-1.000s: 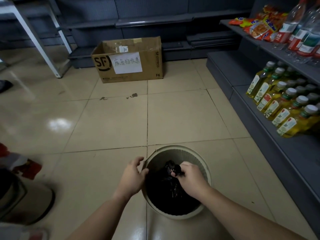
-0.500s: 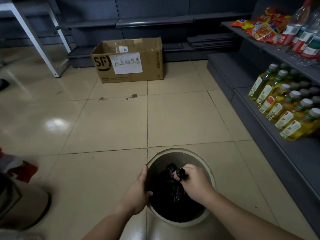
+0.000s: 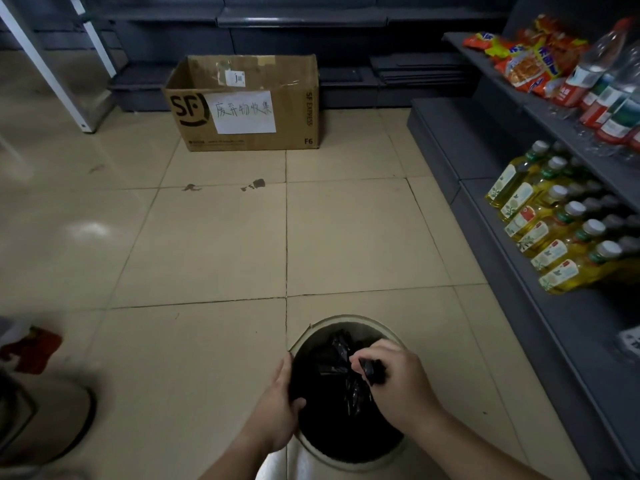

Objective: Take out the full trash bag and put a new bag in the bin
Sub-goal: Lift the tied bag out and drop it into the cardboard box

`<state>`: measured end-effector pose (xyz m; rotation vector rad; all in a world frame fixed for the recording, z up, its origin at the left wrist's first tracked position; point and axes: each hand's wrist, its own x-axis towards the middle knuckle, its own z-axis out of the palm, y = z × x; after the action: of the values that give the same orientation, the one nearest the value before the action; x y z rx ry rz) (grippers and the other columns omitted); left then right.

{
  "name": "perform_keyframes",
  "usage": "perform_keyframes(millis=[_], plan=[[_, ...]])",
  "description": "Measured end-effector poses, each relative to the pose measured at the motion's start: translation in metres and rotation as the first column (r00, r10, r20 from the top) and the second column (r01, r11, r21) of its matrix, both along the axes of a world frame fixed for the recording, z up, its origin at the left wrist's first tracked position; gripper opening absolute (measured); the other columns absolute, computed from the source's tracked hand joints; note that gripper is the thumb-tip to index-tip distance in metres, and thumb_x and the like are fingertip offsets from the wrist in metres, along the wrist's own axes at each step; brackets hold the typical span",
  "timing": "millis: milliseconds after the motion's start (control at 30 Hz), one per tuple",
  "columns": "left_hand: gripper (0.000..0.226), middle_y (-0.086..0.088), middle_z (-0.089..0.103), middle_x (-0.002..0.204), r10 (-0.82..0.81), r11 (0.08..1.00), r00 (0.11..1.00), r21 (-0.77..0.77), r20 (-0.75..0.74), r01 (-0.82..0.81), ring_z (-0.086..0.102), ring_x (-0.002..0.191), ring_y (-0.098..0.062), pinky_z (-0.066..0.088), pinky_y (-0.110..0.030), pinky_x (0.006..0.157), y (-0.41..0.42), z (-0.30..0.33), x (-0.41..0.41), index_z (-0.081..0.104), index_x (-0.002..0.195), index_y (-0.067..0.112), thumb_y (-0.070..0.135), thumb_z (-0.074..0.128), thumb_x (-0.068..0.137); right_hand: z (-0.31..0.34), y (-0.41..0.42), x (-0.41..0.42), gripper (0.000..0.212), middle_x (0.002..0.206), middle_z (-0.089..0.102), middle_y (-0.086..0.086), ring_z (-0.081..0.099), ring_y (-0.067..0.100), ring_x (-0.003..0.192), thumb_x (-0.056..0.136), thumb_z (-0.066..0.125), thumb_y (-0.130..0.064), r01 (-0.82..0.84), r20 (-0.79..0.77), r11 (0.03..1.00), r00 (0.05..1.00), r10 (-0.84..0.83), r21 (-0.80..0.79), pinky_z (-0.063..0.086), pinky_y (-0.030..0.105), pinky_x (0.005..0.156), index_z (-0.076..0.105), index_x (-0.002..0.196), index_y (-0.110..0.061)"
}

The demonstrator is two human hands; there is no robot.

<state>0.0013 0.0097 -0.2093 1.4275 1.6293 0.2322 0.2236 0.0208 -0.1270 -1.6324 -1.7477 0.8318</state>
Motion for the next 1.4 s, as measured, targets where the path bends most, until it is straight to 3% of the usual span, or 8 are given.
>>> perform_keyframes(millis=[200, 467, 833, 1000, 1133, 1200, 1267, 1400], plan=[[0.069, -0.009, 0.026, 0.161, 0.082, 0.995, 0.994, -0.057, 0.066, -0.079, 0.024, 0.146, -0.016, 0.012, -0.012, 0.108, 0.004, 0.061, 0.002, 0.017, 0.156, 0.008, 0.020, 0.054, 0.099, 0.081, 0.010, -0.005, 0.048, 0.077, 0.068, -0.013, 0.066, 0.003, 0.079, 0.061, 0.063, 0.021, 0.021, 0.015, 1.000, 1.000, -0.021, 0.006, 0.052, 0.019, 0.071, 0.074, 0.074, -0.024], [0.071, -0.006, 0.026, 0.162, 0.255, 0.960, 0.954, -0.160, 0.155, -0.231, 0.027, 0.147, -0.020, 0.021, -0.033, 0.119, -0.009, 0.224, -0.016, 0.018, 0.157, 0.016, 0.049, 0.042, 0.100, 0.232, 0.010, -0.023, 0.045, 0.083, 0.068, -0.014, 0.065, 0.008, 0.086, 0.066, 0.066, 0.018, -0.002, 0.047, 0.998, 0.999, 0.005, -0.062, 0.056, 0.030, 0.079, 0.075, 0.078, -0.025], [0.070, -0.006, 0.037, 0.157, 0.326, 0.944, 0.916, -0.137, 0.233, -0.301, 0.036, 0.142, -0.021, 0.027, -0.023, 0.103, 0.003, 0.467, -0.058, 0.024, 0.156, 0.021, 0.056, 0.042, 0.097, 0.476, 0.029, -0.073, 0.034, 0.076, 0.065, -0.015, 0.062, -0.003, 0.083, 0.077, 0.064, 0.008, 0.054, -0.038, 0.997, 0.998, -0.057, -0.062, 0.041, 0.005, 0.069, 0.077, 0.073, -0.023], [0.067, -0.002, 0.039, 0.155, 0.352, 0.935, 0.891, -0.063, 0.287, -0.348, 0.037, 0.141, -0.016, 0.026, -0.021, 0.105, 0.019, 0.533, -0.080, 0.030, 0.154, 0.020, 0.053, 0.046, 0.097, 0.541, 0.056, -0.103, 0.029, 0.076, 0.069, -0.001, 0.067, 0.015, 0.074, 0.081, 0.070, -0.002, 0.091, -0.151, 0.993, 0.983, -0.102, -0.079, 0.055, 0.034, 0.073, 0.074, 0.069, -0.029], [0.057, 0.018, 0.049, 0.137, 0.379, 0.921, 0.852, -0.054, 0.363, -0.386, 0.042, 0.127, 0.001, 0.032, -0.006, 0.094, 0.035, 0.571, -0.098, 0.039, 0.148, 0.028, 0.050, 0.050, 0.096, 0.574, 0.084, -0.129, 0.033, 0.072, 0.071, -0.003, 0.068, 0.011, 0.070, 0.081, 0.072, -0.004, 0.104, -0.204, 0.993, 0.972, -0.114, -0.056, 0.057, 0.036, 0.075, 0.073, 0.073, -0.037], [0.034, 0.038, 0.054, 0.118, 0.377, 0.919, 0.847, -0.041, 0.376, -0.391, 0.051, 0.113, 0.015, 0.035, 0.006, 0.078, 0.048, 0.586, -0.108, 0.047, 0.128, 0.047, 0.047, 0.053, 0.095, 0.587, 0.099, -0.141, 0.025, 0.070, 0.071, -0.003, 0.069, 0.012, 0.070, 0.081, 0.072, -0.006, 0.109, -0.240, 0.993, 0.964, -0.118, -0.052, 0.057, 0.038, 0.075, 0.075, 0.073, -0.030], [0.024, 0.037, 0.059, 0.109, 0.369, 0.922, 0.850, -0.031, 0.376, -0.386, 0.055, 0.101, 0.025, 0.038, 0.006, 0.074, 0.067, 0.595, -0.121, 0.049, 0.117, 0.053, 0.043, 0.055, 0.095, 0.599, 0.117, -0.151, 0.021, 0.072, 0.071, -0.003, 0.070, 0.011, 0.071, 0.081, 0.073, -0.008, 0.115, -0.273, 0.992, 0.954, -0.127, -0.060, 0.058, 0.041, 0.076, 0.076, 0.070, -0.025], [0.060, 0.008, 0.055, 0.139, 0.337, 0.936, 0.873, -0.021, 0.354, -0.352, 0.052, 0.129, -0.007, 0.037, -0.018, 0.101, 0.116, 0.604, -0.149, 0.039, 0.148, 0.036, 0.054, 0.055, 0.093, 0.613, 0.164, -0.169, 0.026, 0.073, 0.072, -0.007, 0.071, 0.011, 0.071, 0.080, 0.072, -0.004, 0.121, -0.299, 0.991, 0.945, -0.132, -0.056, 0.059, 0.043, 0.076, 0.077, 0.068, -0.026]])
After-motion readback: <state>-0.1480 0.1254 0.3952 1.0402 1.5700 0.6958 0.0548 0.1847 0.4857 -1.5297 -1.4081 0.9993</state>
